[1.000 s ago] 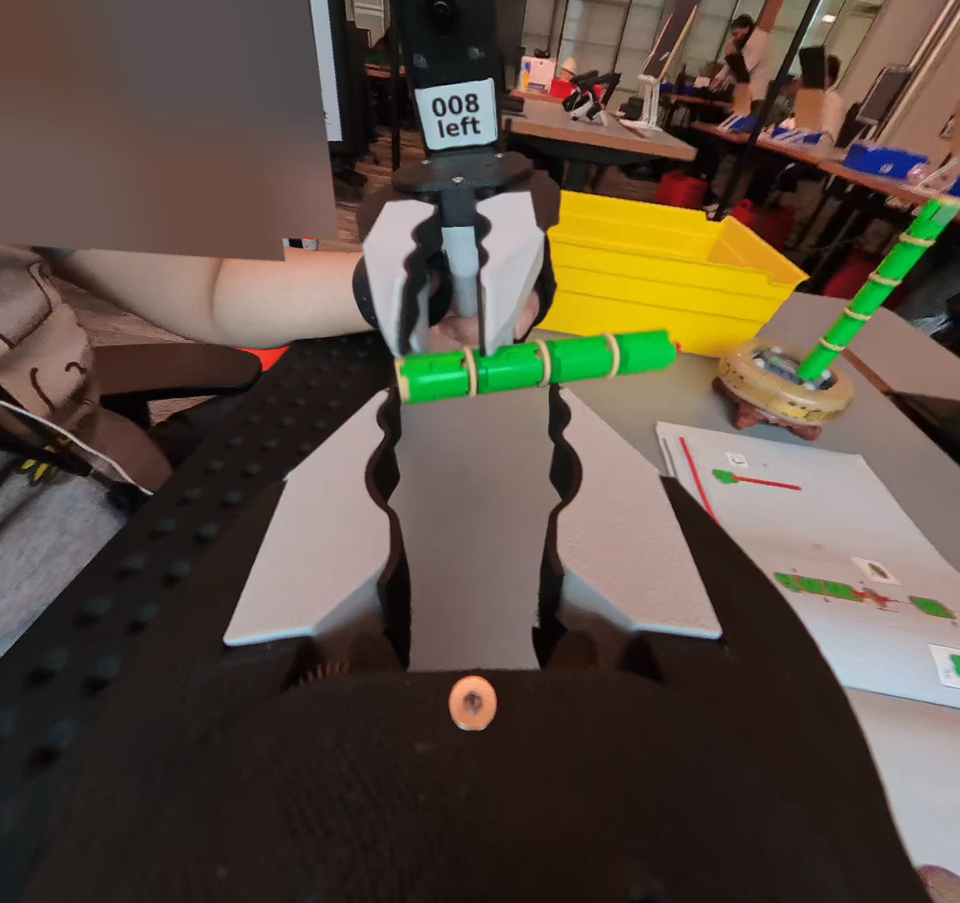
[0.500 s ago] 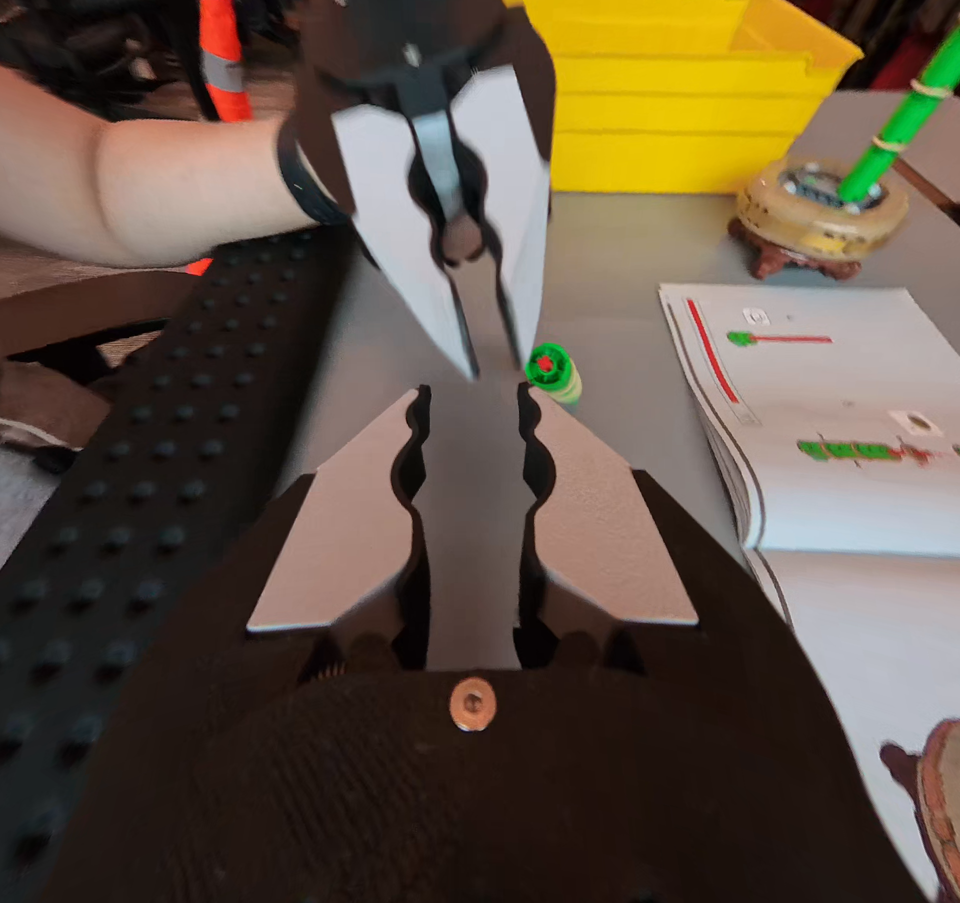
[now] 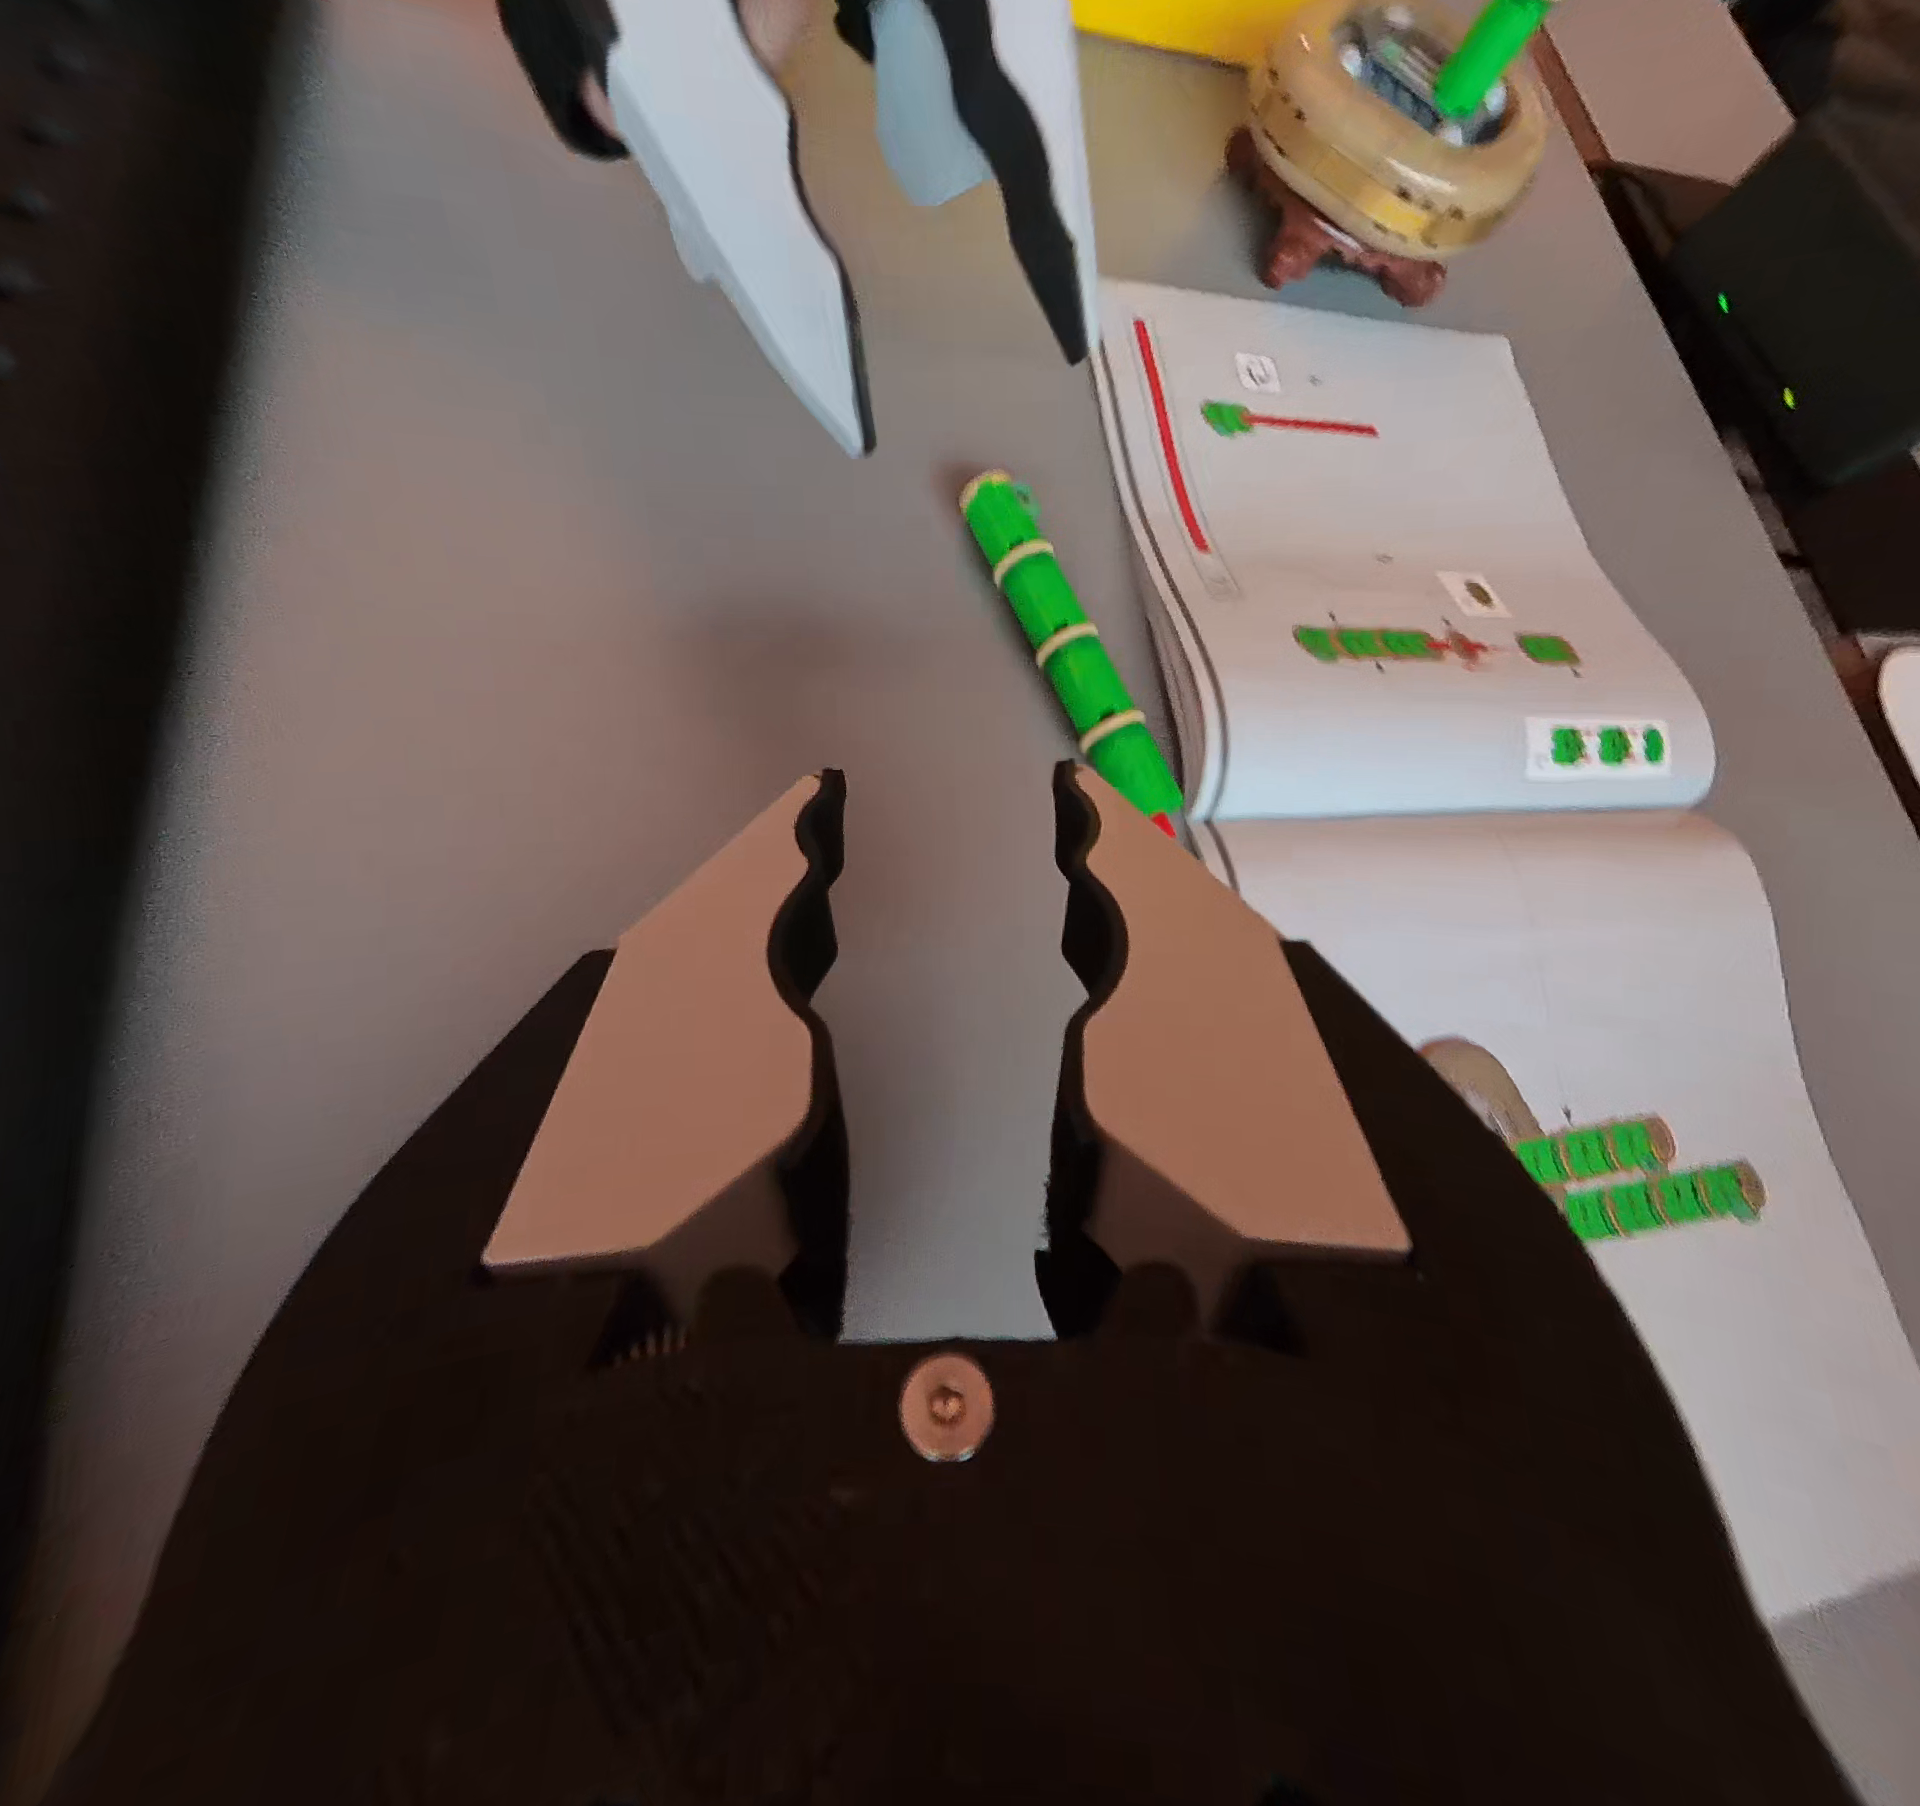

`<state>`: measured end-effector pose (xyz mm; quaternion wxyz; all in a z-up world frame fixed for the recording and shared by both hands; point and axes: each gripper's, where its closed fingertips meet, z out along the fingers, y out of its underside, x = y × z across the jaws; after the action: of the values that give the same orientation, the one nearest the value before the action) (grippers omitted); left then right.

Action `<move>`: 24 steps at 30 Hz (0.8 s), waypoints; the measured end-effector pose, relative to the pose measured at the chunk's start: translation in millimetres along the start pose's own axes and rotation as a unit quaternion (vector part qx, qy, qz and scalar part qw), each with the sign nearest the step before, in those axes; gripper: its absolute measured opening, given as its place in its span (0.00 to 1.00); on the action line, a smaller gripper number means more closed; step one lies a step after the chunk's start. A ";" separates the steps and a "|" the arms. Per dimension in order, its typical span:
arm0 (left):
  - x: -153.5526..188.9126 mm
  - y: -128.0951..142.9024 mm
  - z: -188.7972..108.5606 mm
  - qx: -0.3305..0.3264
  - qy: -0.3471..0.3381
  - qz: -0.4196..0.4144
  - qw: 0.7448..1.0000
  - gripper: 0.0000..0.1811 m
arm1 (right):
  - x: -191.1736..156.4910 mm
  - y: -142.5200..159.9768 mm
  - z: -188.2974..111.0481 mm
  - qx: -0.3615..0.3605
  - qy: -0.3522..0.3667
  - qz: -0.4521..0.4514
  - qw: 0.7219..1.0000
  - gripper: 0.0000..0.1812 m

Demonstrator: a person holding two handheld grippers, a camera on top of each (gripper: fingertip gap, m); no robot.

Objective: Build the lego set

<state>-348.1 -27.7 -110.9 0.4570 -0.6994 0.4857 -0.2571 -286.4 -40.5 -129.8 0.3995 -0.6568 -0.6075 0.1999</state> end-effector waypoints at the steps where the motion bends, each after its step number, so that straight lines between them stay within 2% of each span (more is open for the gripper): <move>1: -5.0 6.0 9.9 -0.017 -0.018 0.015 1.000 0.28 | 5.3 4.5 -1.4 -0.007 0.003 0.009 1.000 0.22; 3: -16.7 19.6 26.4 -0.061 -0.040 0.034 0.997 0.30 | 14.1 11.7 -3.0 -0.012 0.007 0.026 1.000 0.22; 7: -36.2 42.7 45.1 -0.135 -0.065 0.013 0.989 0.30 | 24.9 19.3 -3.6 -0.016 0.015 0.048 0.999 0.23; 8: -33.8 43.4 47.6 -0.133 -0.055 0.008 0.990 0.28 | 26.5 20.3 -3.6 -0.017 0.016 0.049 0.999 0.24; 10: -20.8 46.1 47.3 -0.141 -0.014 0.002 0.990 0.09 | 28.9 22.6 -3.3 -0.022 0.018 0.050 0.998 0.25; 13: -11.1 45.9 42.7 -0.145 0.015 -0.043 0.988 0.09 | 32.0 24.2 -4.2 -0.017 0.024 0.050 0.998 0.26; 17: 5.0 22.9 31.1 -0.061 0.069 -0.170 0.981 0.09 | 36.1 10.2 -14.2 0.026 0.045 0.039 0.998 0.29; 20: -1.7 -4.2 11.1 0.036 0.077 -0.248 0.965 0.09 | 42.6 -9.8 -28.7 0.083 0.075 0.024 0.993 0.31; 22: -11.4 -25.5 -6.4 0.107 0.082 -0.278 0.951 0.08 | 46.7 -22.1 -38.4 0.121 0.095 0.019 0.988 0.34; 24: -13.8 -34.3 -17.0 0.135 0.096 -0.294 0.941 0.08 | 48.1 -34.2 -46.9 0.159 0.112 0.007 0.981 0.36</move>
<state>-352.0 -17.9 -71.6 0.4025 -0.7147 0.2611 -0.5090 -264.4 -9.6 -64.7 0.5628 -0.6071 -0.5152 0.2218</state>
